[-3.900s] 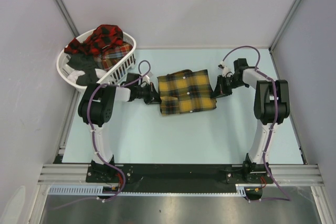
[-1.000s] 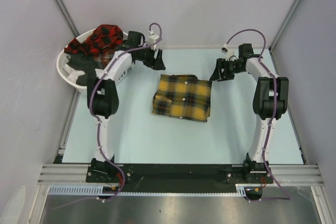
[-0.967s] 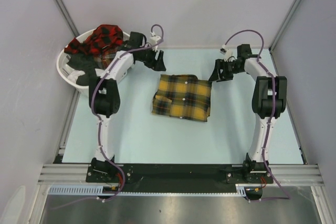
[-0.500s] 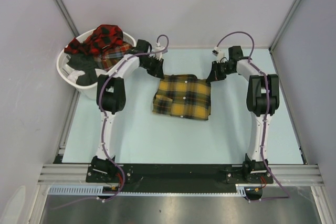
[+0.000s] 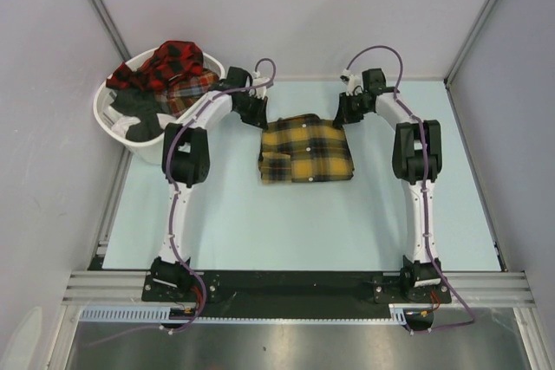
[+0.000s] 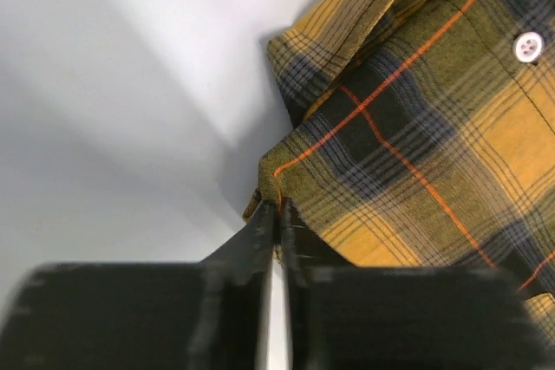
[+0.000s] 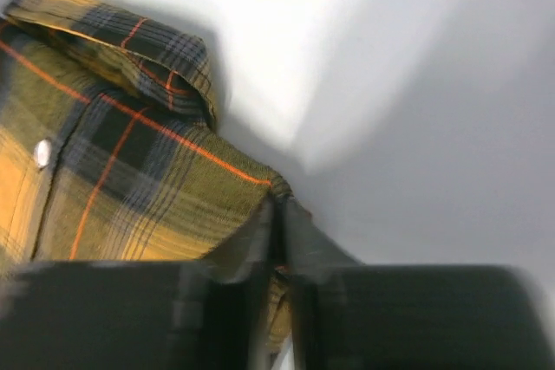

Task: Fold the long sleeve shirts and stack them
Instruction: Fold the shirt

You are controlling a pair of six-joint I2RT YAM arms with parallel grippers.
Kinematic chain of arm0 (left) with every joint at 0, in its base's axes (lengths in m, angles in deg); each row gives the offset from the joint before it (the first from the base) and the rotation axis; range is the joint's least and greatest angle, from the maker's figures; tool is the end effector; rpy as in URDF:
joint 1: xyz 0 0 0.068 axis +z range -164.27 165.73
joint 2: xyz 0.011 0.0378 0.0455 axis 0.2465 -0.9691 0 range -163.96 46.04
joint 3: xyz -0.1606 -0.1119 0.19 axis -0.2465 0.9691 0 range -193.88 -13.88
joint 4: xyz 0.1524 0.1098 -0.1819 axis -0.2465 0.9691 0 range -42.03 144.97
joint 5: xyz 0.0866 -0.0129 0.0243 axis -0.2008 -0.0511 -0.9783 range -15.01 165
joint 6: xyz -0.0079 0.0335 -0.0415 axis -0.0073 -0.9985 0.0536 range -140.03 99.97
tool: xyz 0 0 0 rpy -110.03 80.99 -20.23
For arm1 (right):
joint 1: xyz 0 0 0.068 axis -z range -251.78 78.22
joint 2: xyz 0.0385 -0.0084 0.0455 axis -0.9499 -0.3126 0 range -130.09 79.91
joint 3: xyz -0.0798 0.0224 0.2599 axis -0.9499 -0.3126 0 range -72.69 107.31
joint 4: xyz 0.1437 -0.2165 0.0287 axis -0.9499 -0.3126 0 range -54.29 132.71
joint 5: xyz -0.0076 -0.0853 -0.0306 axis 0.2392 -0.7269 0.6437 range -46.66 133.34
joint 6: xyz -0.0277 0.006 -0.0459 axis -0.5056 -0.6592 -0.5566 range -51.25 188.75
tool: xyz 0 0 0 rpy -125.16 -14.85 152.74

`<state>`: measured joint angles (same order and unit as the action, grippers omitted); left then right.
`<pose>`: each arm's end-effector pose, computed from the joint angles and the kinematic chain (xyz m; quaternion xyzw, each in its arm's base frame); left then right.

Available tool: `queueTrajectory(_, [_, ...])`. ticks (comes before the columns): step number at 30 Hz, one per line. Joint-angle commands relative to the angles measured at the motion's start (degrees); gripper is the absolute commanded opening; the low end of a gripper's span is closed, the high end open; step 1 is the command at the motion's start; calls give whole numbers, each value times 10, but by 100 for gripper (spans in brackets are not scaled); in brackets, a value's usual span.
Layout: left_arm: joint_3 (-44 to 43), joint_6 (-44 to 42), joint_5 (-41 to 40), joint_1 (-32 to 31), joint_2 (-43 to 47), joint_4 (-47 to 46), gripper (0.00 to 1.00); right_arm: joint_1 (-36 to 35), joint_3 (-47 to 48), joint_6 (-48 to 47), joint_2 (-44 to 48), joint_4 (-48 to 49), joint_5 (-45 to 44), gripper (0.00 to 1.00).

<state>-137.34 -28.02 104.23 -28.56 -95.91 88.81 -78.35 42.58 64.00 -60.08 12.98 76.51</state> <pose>0.5121 -0.1483 0.1651 0.2457 0.9027 -0.2571 0.2421 0.5245 0.0800 0.1507 -0.1767 0.8996 0.2764 0.2882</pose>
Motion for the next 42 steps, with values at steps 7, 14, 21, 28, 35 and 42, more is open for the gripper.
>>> queueTrajectory(7, [142,-9,9,46,234,-95,83,80,39,22,108,-76,82,100])
queueTrajectory(14, [318,-40,-66,-20,502,-249,99,67,-89,-18,324,-6,140,100])
queueTrajectory(21, [423,204,180,-79,487,-303,99,48,-264,203,336,122,381,100])
queueTrajectory(28, [617,511,219,-161,445,-579,99,-38,-422,234,357,126,402,100])
queueTrajectory(35, [671,595,169,-148,339,-682,99,-46,-464,272,270,202,375,100])
queueTrajectory(42, [737,578,136,-70,271,-656,99,23,-429,243,125,158,342,100])
